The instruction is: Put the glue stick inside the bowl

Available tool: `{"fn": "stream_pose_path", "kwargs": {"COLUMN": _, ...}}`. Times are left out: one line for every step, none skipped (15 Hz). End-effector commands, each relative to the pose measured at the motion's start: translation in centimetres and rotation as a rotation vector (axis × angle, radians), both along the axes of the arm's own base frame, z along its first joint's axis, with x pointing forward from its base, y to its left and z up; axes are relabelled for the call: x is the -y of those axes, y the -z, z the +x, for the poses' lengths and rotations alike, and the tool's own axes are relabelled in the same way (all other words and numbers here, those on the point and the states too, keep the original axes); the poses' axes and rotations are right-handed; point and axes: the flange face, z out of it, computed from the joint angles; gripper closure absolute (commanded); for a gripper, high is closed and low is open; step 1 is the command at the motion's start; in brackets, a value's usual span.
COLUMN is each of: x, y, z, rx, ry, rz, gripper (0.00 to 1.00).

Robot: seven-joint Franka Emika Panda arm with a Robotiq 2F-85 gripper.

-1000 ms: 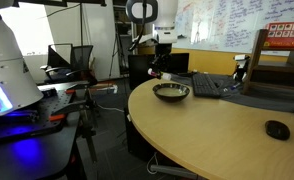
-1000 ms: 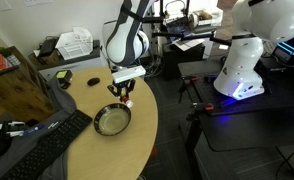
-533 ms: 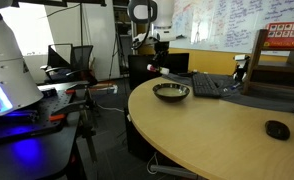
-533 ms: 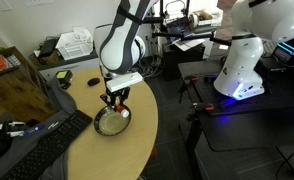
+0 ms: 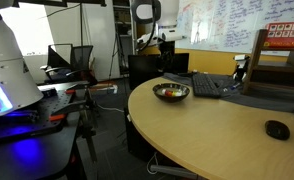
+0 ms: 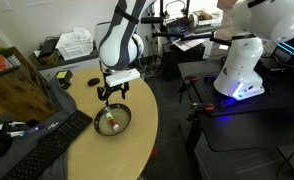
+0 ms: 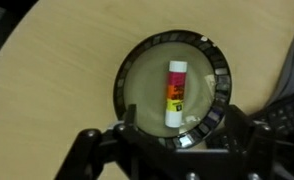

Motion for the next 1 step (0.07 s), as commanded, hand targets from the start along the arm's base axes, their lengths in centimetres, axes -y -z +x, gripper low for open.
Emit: {"fn": "stream_pose_path", "kwargs": {"x": 1.58, "y": -1.17, "z": -1.68, "rx": 0.014, "ry": -0.050, "rz": -0.021, "gripper": 0.00}}
